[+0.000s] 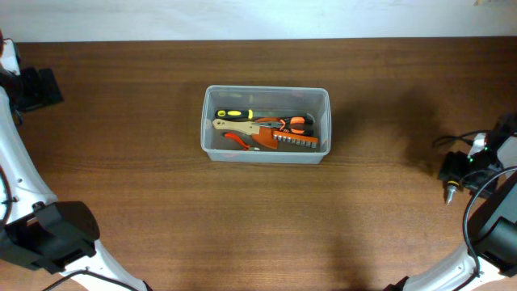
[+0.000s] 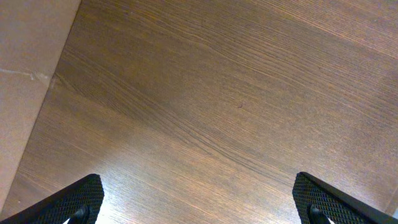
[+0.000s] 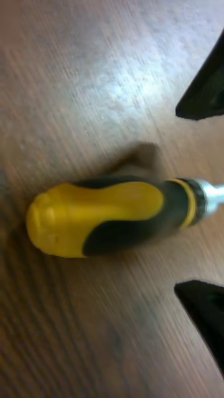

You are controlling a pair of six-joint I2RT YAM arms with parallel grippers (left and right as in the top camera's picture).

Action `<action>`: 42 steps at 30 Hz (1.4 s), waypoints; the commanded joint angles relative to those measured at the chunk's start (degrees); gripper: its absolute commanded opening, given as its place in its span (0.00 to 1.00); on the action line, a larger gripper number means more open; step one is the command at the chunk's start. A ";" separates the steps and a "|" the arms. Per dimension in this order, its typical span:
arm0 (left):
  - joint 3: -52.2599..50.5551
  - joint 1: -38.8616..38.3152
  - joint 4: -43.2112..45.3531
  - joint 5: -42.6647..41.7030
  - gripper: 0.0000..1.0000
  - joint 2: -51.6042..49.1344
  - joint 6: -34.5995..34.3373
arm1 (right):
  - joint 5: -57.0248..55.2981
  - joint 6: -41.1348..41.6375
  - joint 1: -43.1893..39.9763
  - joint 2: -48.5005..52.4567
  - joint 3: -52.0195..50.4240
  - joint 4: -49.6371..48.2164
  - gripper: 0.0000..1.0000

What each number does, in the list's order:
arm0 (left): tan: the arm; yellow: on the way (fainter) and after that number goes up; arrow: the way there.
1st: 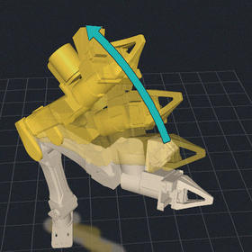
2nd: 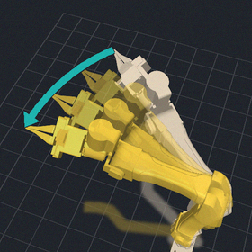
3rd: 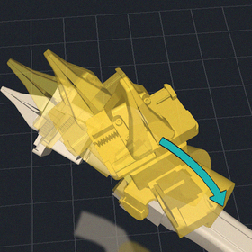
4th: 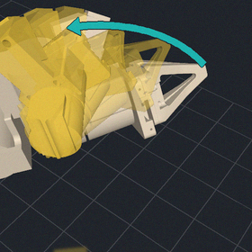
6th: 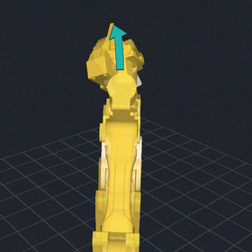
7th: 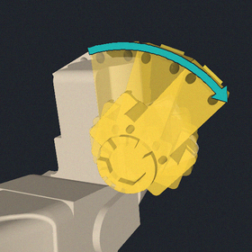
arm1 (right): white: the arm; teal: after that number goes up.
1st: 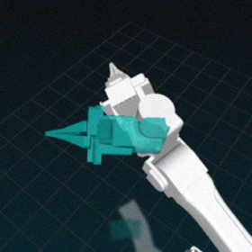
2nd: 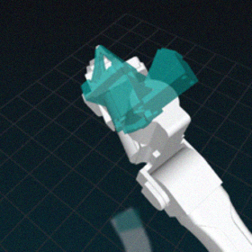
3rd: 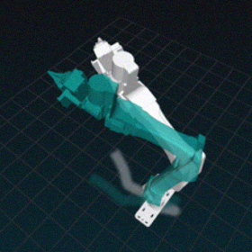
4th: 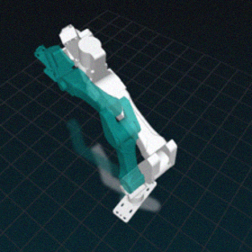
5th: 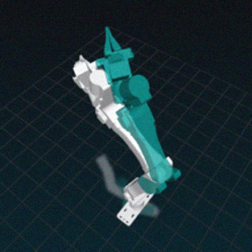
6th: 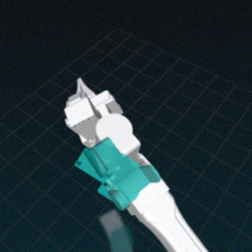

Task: Pack container
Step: 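Lower the right gripper onto the yellow-black screwdriver and grasp it, then carry the screwdriver into the container and release it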

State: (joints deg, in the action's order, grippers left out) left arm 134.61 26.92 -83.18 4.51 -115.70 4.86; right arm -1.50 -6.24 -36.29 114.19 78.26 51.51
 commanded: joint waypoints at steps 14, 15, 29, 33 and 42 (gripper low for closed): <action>0.98 0.15 -0.04 -0.42 0.99 1.40 -0.57 | 1.73 0.74 0.33 0.70 -2.73 -6.78 0.66; 0.98 0.15 -0.04 -0.42 0.99 1.40 -0.57 | 1.73 0.74 0.33 1.09 -2.73 -6.78 0.62; 0.98 0.15 -0.04 -0.42 0.99 1.40 -0.57 | 6.47 5.79 0.35 1.64 0.59 -0.94 0.04; 0.98 0.15 -0.04 -0.42 0.99 1.40 -0.57 | 12.39 5.09 1.57 -1.40 6.84 3.39 0.04; 0.98 0.15 -0.04 -0.42 0.99 1.40 -0.57 | 14.84 -4.48 18.91 -10.49 27.93 16.35 0.04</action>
State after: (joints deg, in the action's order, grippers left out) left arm 134.61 26.92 -83.18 4.51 -115.70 4.86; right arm 10.24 -5.48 -25.10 109.62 99.77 66.13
